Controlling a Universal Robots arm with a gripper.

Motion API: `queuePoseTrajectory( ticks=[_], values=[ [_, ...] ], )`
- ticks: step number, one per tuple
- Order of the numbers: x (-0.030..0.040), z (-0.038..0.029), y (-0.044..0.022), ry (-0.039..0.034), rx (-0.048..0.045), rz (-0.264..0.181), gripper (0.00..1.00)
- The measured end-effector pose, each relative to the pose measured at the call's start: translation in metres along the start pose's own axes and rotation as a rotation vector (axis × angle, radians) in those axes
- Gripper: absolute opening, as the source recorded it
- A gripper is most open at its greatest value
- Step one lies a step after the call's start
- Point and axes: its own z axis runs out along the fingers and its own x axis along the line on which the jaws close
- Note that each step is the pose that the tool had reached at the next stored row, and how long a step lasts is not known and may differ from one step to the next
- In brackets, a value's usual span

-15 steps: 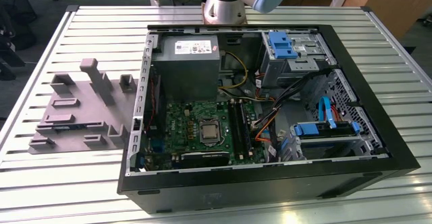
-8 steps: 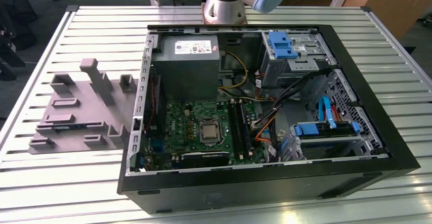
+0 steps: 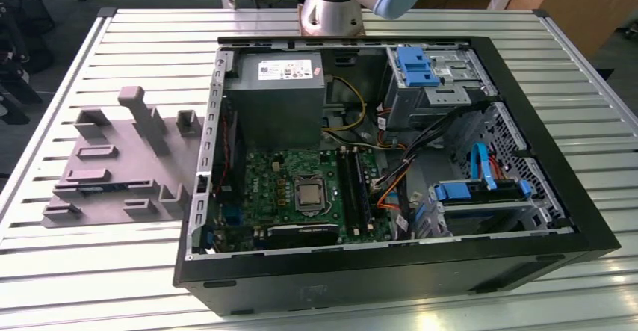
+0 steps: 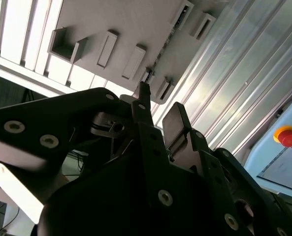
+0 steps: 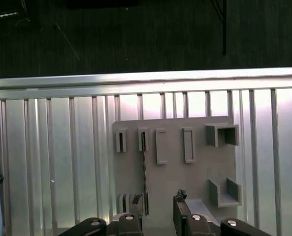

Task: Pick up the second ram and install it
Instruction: 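Pick up the second ram and move it above second insertion slot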

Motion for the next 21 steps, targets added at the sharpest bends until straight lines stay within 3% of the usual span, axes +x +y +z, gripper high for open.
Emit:
queuePoseTrajectory(
  ticks=[4, 12, 21],
  values=[
    [0.0002, 0.0058, 0.0001, -0.0001, -0.0001, -0.008, 0.38],
    [0.0002, 0.0066, 0.0000, 0.0009, -0.0006, -0.008, 0.38],
    [0.0003, 0.0123, 0.0000, 0.0021, -0.0032, -0.013, 0.38]
  ],
)
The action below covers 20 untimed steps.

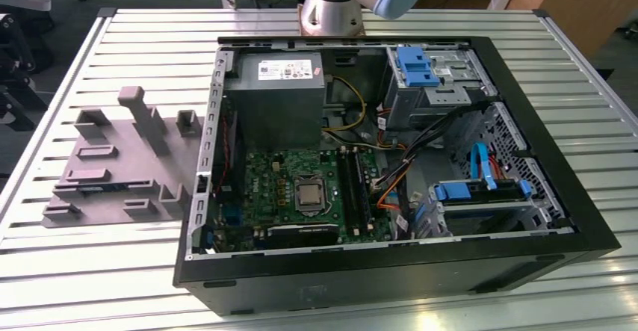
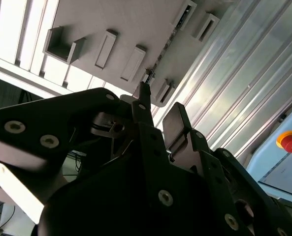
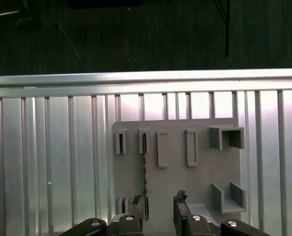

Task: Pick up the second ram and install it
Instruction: 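Pick up the second ram and move it above second insertion slot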

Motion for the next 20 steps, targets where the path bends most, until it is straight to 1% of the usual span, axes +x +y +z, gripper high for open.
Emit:
queuePoseTrajectory(
  ticks=[12, 15, 20],
  values=[
    [0.0003, 0.0113, -0.0002, 0.0002, 0.0000, 0.001, 0.38],
    [0.0003, 0.0127, -0.0002, 0.0003, -0.0001, 0.000, 0.38],
    [0.0003, 0.0130, -0.0002, 0.0002, 0.0000, 0.000, 0.38]
  ],
)
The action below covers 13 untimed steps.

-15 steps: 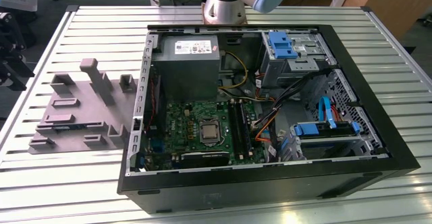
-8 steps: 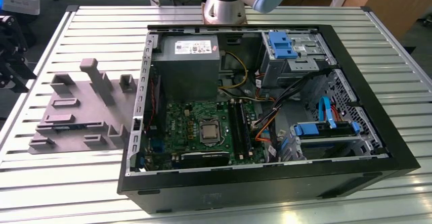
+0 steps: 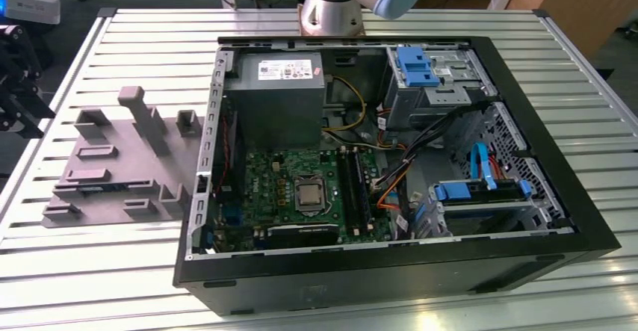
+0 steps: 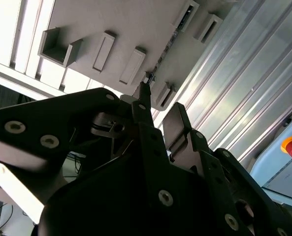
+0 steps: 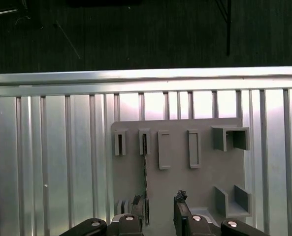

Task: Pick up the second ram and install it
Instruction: 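Pick up the second ram and move it above second insertion slot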

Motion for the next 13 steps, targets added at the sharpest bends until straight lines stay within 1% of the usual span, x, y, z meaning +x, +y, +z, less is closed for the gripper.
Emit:
queuePoseTrajectory(
  ticks=[3, 6, 8, 11, 13],
  values=[
    [0.0000, 0.0020, -0.0001, 0.0010, -0.0009, 0.000, 0.38],
    [0.0001, 0.0042, -0.0011, 0.0019, -0.0050, 0.000, 0.38],
    [0.0000, 0.0058, -0.0016, 0.0039, -0.0077, 0.000, 0.38],
    [0.0001, 0.0085, -0.0024, 0.0067, -0.0091, 0.000, 0.38],
    [0.0001, 0.0103, -0.0029, 0.0070, -0.0093, 0.000, 0.38]
  ],
)
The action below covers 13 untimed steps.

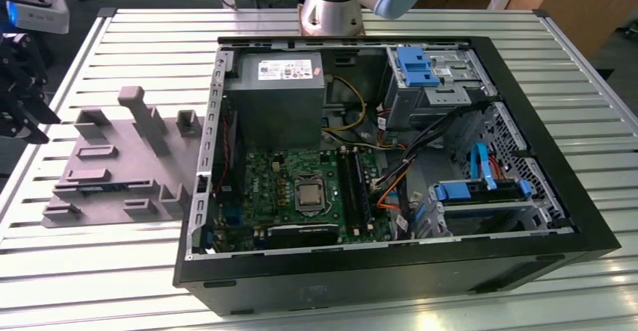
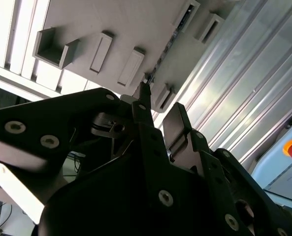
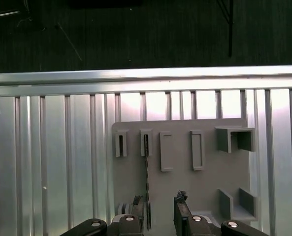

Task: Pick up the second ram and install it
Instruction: 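Pick up the second ram and move it above second insertion slot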

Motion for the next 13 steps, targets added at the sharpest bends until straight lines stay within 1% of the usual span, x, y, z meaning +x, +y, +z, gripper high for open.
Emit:
queuePoseTrajectory(
  ticks=[4, 6, 8, 13],
  values=[
    [0.0000, 0.0029, -0.0008, 0.0002, 0.0000, 0.007, 0.38],
    [0.0000, 0.0031, -0.0008, 0.0003, -0.0002, 0.007, 0.38],
    [0.0001, 0.0067, -0.0009, 0.0002, 0.0000, 0.007, 0.38],
    [0.0001, 0.0072, -0.0009, 0.0002, 0.0000, 0.007, 0.38]
  ],
)
